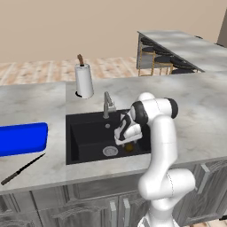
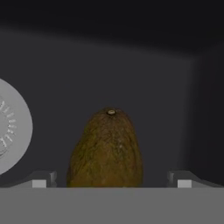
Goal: Pick up all produce items and place them in the sink. Turn on the sink faucet to wash them. Then turn the sink off and put them in the tray.
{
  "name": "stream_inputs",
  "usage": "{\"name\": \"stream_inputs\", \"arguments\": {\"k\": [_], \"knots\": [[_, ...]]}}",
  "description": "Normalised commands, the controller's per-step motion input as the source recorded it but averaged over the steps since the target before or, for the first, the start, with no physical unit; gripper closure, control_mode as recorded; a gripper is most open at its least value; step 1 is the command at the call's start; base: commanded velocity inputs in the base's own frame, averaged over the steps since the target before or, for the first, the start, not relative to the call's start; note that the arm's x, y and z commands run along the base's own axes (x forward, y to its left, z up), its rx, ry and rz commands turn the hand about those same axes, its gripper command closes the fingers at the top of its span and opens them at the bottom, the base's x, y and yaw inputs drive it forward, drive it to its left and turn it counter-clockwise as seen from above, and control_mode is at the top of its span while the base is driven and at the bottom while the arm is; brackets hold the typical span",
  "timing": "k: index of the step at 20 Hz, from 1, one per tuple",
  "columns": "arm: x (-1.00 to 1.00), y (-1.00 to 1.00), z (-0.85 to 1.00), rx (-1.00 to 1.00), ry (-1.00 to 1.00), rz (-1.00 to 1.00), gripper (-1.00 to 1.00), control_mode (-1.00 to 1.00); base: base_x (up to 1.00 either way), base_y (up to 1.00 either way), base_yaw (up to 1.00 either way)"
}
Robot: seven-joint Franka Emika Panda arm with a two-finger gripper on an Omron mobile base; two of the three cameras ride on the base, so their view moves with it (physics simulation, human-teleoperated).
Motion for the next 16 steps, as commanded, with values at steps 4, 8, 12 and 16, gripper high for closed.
{"name": "stream_inputs", "arguments": {"k": [4,8,12,16], "knots": [[0.00,0.00,-0.13,0.00,0.00,0.03,-1.00,-1.00,0.00,0.00,0.00],[0.00,0.00,-0.13,0.00,0.00,0.03,-1.00,-1.00,0.00,0.00,0.00],[0.00,0.00,-0.12,0.00,0.00,0.02,-1.00,-1.00,0.00,0.00,0.00],[0.00,0.00,-0.09,0.01,0.00,0.02,-1.00,-1.00,0.00,0.00,0.00]]}}
